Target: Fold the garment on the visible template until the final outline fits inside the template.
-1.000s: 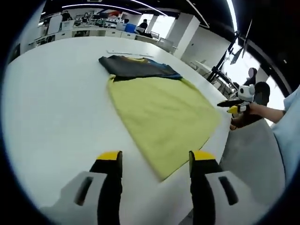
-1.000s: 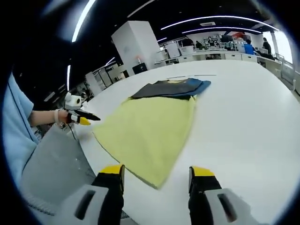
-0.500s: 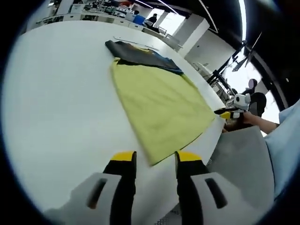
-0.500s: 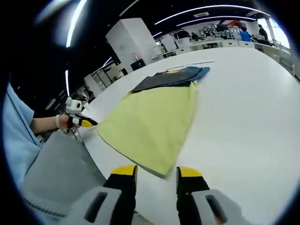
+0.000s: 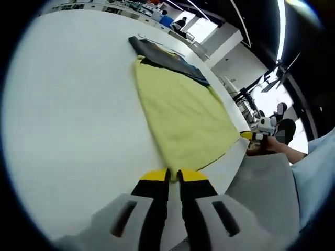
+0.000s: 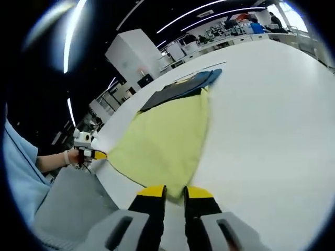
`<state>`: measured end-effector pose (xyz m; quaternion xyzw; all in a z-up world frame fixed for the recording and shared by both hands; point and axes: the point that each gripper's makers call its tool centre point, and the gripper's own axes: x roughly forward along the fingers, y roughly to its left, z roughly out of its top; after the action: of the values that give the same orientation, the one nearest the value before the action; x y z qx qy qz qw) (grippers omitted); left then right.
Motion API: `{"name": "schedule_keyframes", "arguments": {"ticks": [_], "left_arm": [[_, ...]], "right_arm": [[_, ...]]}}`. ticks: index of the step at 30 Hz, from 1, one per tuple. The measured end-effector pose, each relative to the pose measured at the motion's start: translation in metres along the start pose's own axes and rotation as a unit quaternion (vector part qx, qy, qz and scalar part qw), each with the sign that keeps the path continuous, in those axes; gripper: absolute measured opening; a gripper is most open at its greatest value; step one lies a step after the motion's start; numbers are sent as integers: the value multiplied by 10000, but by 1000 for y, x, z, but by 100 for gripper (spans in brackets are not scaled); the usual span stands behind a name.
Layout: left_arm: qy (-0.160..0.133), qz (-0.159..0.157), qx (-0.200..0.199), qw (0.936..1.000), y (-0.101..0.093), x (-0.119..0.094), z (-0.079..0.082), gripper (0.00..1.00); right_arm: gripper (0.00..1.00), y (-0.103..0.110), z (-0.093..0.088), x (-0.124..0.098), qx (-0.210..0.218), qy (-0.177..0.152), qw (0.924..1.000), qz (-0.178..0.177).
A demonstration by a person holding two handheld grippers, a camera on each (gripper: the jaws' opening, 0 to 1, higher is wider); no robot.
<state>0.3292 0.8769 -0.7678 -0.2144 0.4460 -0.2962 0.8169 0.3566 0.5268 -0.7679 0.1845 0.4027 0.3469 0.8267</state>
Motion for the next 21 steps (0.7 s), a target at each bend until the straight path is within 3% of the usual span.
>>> {"name": "schedule_keyframes", "arguments": {"ticks": [2,3,7,14,21], "left_arm": [[-21,9,-158,9999,3,1,-1,1],[2,-16,-286,9996,3,1,-1,0],[-88,42,-265,9996,3,-5,4,0],[-147,-342,-509,9980,-25,-20,8,0],[1,-732,-429,9964,-48,-35,-9,0]], "right_arm": [[0,-1,-2,0,103,42,9999,-36],[0,-2,-5,0,103,138,9998,-106],[0,5,4,-7,218,-16,9997,63],[0,21,14,-27,481,-162,9982,327],[0,43,-4,-44,657,-121,9967,459]]}}
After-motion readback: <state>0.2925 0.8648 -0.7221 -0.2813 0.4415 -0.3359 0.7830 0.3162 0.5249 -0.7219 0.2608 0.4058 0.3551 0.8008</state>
